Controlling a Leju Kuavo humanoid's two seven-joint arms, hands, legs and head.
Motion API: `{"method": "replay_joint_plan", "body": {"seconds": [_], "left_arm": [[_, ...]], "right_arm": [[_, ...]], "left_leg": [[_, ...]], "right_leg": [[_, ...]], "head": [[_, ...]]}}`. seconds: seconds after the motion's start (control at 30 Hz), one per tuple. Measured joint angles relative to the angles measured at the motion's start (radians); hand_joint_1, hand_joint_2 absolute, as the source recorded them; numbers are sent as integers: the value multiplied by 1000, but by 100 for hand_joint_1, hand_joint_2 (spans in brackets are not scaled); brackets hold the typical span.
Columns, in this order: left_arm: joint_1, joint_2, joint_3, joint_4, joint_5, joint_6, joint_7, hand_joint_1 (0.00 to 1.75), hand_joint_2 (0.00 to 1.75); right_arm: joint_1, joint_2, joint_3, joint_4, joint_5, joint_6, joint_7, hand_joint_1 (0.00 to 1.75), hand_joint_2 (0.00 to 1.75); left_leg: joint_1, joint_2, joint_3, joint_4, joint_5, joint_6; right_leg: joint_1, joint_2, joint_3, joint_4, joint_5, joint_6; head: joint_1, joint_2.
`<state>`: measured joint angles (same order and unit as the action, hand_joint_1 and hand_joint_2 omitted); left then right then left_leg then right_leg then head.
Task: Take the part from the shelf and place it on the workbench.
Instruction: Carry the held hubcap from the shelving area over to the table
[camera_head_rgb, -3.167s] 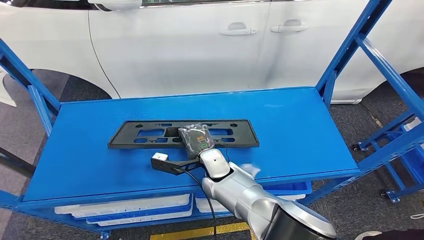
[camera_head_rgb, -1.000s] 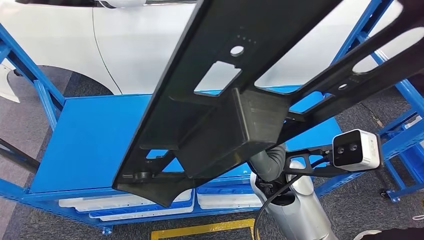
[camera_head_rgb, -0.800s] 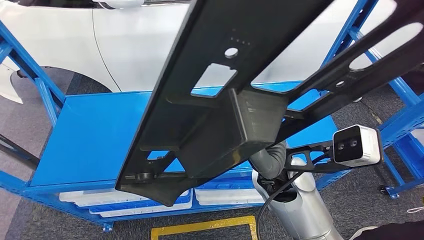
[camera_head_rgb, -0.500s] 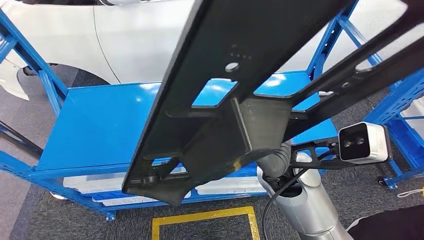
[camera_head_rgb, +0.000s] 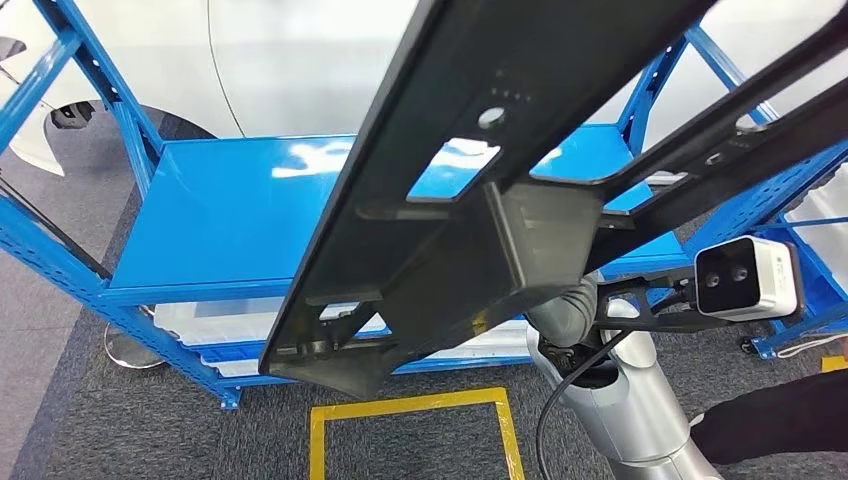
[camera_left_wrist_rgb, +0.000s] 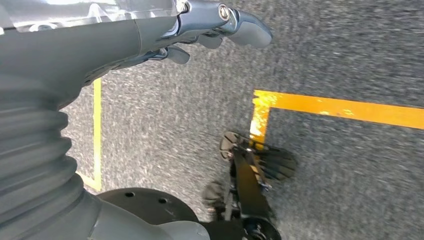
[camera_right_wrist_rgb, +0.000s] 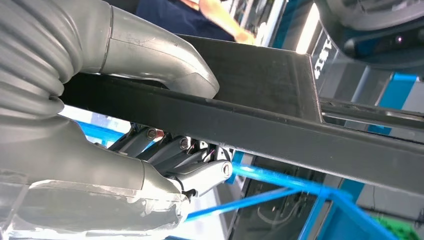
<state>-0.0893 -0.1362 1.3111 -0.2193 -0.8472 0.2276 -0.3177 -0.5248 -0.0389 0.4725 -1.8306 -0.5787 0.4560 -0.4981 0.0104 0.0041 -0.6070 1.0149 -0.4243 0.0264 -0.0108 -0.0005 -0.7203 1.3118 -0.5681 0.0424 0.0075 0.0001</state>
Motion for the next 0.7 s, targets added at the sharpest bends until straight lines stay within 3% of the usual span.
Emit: {"method": "replay_joint_plan", "body": {"seconds": [0.03,0.1,0.17,0.2,0.27,0.3,0.33,0.37,0.43,0.47,0.5,0.53,0.6,0.67,0.7], "left_arm": [[0,0,0,0,0,-3,-2,0,175],[0,1,0,0,-1,-11,-7,0,175],[1,3,-1,0,-2,-17,-11,0,175],[2,5,-1,0,-2,-20,-14,0,175],[4,10,-1,0,-2,-22,-20,0,175],[5,12,-1,0,-2,-23,-22,0,175],[7,16,-1,0,-3,-25,-24,0,175],[8,19,-1,0,-4,-27,-25,0,175],[10,26,-2,0,-7,-34,-26,0,175],[9,29,-2,0,-8,-36,-27,0,175],[9,32,-2,0,-9,-37,-27,0,175],[8,36,-3,-1,-10,-38,-28,0,175],[6,42,-4,-1,-9,-38,-30,0,175],[1,45,-5,-1,-9,-38,-34,0,175],[-1,46,-6,-1,-8,-38,-36,0,175]], "right_arm": [[-1,-5,-1,1,-4,-11,-3,175,175],[-6,-14,-5,2,-13,-36,-13,175,175],[-13,-22,-8,3,-19,-59,-26,175,175],[-16,-26,-10,3,-20,-69,-33,175,175],[-17,-36,-13,3,-15,-88,-50,175,175],[-16,-39,-12,3,-7,-98,-59,175,175],[-14,-42,-11,1,4,-107,-67,175,175],[-10,-44,-11,-2,16,-114,-72,175,175],[4,-46,-9,-16,39,-123,-79,175,175],[12,-47,-8,-24,48,-126,-80,175,175],[20,-48,-7,-31,56,-127,-80,175,175],[27,-48,-5,-38,62,-128,-80,175,175],[35,-50,-2,-50,69,-124,-80,175,175],[40,-51,0,-64,75,-114,-80,175,175],[42,-51,0,-69,79,-106,-80,175,175]], "left_leg": [[-1,0,-17,2,11,-1],[-3,-1,-45,5,34,-5],[-4,-2,-57,3,55,-14],[-3,-2,-59,-1,66,-19],[0,-3,-61,-13,86,-32],[1,-3,-66,-10,78,-37],[1,-4,-75,9,48,-42],[2,-4,-87,49,0,-45],[2,-4,-115,179,-106,-52],[2,-4,-122,241,-130,-54],[2,-4,-116,279,-127,-55],[2,-4,-95,285,-104,-55],[2,-4,-6,201,-61,-52],[-1,-5,97,60,-84,-44],[-4,-6,126,12,-103,-38]], "right_leg": [[0,0,27,-14,24,-2],[2,0,131,-139,59,-14],[9,-1,224,-274,48,-26],[13,-2,243,-309,40,-30],[14,-4,236,-327,59,-40],[12,-5,229,-333,71,-47],[9,-7,218,-338,87,-54],[7,-8,205,-341,102,-58],[8,-9,173,-339,127,-63],[9,-9,155,-338,140,-62],[10,-9,136,-334,152,-62],[10,-10,116,-330,164,-60],[9,-9,81,-317,183,-55],[12,-10,58,-303,199,-45],[13,-11,53,-300,207,-40]], "head": [[0,0],[0,0],[-1,0],[2,0],[6,0],[8,0],[5,0],[3,0],[-3,0],[-4,0],[-5,0],[-5,0],[-5,0],[-5,0],[-5,0]]}}
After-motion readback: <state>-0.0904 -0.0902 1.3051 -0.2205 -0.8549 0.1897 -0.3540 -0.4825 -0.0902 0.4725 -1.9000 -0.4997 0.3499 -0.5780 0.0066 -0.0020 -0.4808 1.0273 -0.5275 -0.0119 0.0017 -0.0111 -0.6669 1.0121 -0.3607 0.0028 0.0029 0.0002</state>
